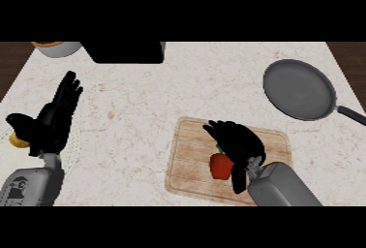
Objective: Pick the bell pepper from the cutting board and place it in the pan
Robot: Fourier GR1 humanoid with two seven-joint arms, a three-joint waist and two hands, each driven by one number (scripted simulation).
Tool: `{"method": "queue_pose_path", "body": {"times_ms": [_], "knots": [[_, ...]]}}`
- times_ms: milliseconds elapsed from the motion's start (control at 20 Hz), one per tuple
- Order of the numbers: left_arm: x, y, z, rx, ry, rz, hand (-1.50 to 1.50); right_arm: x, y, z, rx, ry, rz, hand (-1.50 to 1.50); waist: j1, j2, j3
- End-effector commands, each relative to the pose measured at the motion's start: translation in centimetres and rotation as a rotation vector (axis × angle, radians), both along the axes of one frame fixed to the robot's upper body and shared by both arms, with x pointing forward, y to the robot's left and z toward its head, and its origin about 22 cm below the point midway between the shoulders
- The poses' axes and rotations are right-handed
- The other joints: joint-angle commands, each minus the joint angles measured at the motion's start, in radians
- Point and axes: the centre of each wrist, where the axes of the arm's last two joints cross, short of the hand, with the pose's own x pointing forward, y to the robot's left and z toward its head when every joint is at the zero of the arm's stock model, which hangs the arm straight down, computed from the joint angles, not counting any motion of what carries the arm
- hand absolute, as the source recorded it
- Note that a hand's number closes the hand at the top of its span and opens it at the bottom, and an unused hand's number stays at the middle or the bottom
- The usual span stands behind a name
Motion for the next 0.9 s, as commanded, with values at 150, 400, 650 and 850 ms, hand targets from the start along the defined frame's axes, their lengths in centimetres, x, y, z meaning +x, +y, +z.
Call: {"method": "queue_pose_path", "body": {"times_ms": [150,400,650,850], "knots": [[-0.3,0.3,-0.6,0.007,-0.011,0.0,0.0,0.4,-0.2,-0.2,-0.043,0.024,0.011,-1.5,-0.001,0.0,0.0],[-0.7,-0.9,-1.5,-0.003,-0.015,-0.003,0.0,1.4,0.6,-3.2,-0.057,0.058,0.017,-1.5,0.001,0.0,0.0],[0.4,0.1,-1.4,-0.004,0.003,-0.01,0.0,1.5,-0.4,-4.3,-0.013,0.064,0.148,1.5,0.002,0.002,0.0],[0.0,0.1,-0.1,0.007,-0.008,-0.004,0.0,1.2,2.4,-4.4,-0.031,0.045,0.154,1.5,0.002,0.0,0.0]]}}
